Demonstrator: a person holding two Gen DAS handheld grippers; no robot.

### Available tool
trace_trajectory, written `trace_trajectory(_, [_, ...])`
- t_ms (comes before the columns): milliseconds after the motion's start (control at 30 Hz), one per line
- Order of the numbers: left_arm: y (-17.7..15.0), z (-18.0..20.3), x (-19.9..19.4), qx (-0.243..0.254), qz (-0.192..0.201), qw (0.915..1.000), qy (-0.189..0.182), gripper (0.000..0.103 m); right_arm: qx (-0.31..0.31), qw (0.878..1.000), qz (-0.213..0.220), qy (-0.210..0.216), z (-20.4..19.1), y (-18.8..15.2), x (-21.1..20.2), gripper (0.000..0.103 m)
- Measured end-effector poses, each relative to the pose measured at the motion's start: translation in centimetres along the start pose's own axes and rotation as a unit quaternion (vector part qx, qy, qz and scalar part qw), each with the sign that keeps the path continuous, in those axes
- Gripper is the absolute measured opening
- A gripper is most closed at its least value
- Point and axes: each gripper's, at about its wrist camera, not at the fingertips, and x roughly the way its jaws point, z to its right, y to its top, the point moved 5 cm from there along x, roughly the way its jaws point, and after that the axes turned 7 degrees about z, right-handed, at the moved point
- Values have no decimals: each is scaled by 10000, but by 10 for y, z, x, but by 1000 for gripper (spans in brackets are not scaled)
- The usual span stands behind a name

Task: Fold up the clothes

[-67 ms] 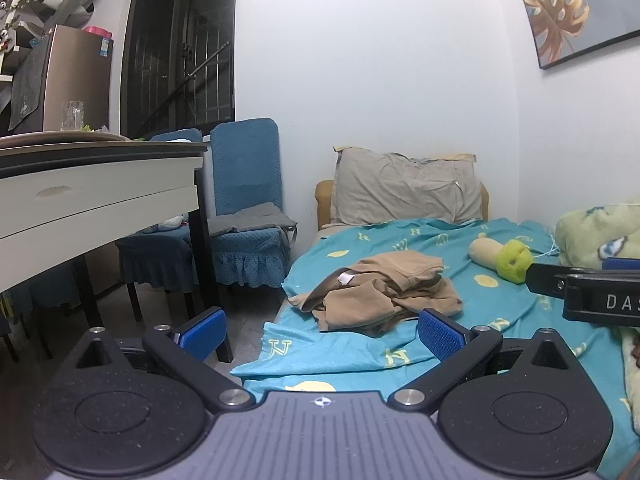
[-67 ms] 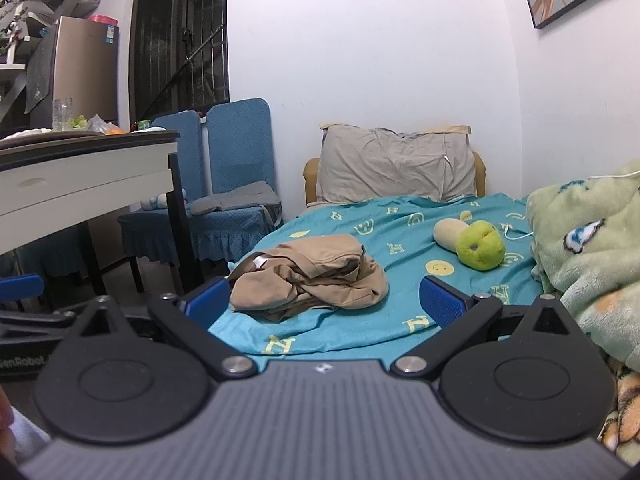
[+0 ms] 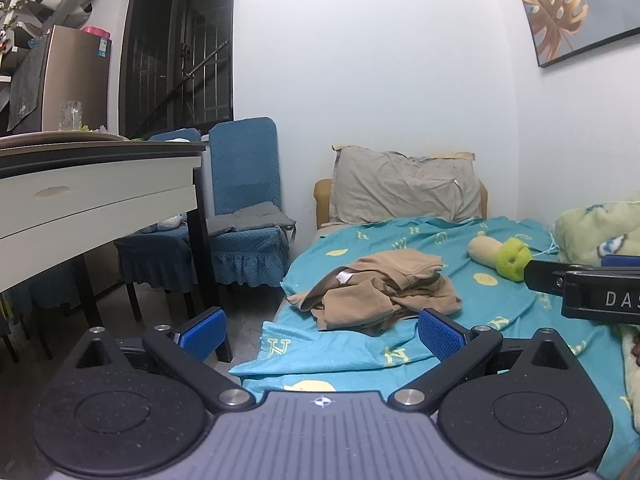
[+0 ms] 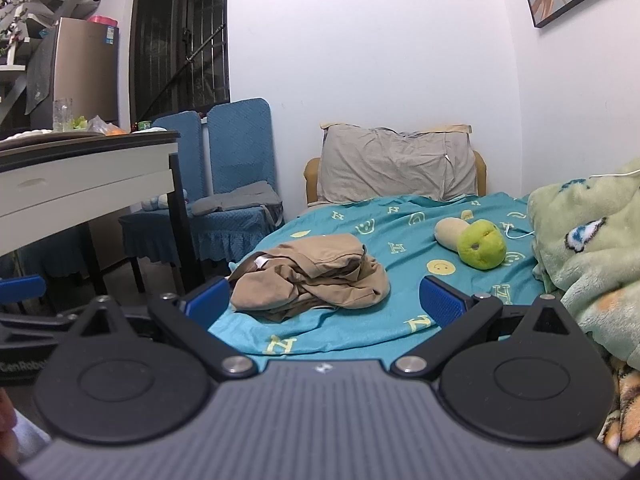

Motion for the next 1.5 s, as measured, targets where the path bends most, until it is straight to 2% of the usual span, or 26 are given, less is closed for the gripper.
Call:
trace_trajectory(1267, [-10, -1, 12, -91, -139, 9999, -27, 103, 101, 9999, -47, 57, 0, -2, 3, 103])
trace_trajectory(1500, [-9, -8, 16, -306, -285, 9991, -1, 103, 163, 9997, 108, -134, 1, 3, 1, 103])
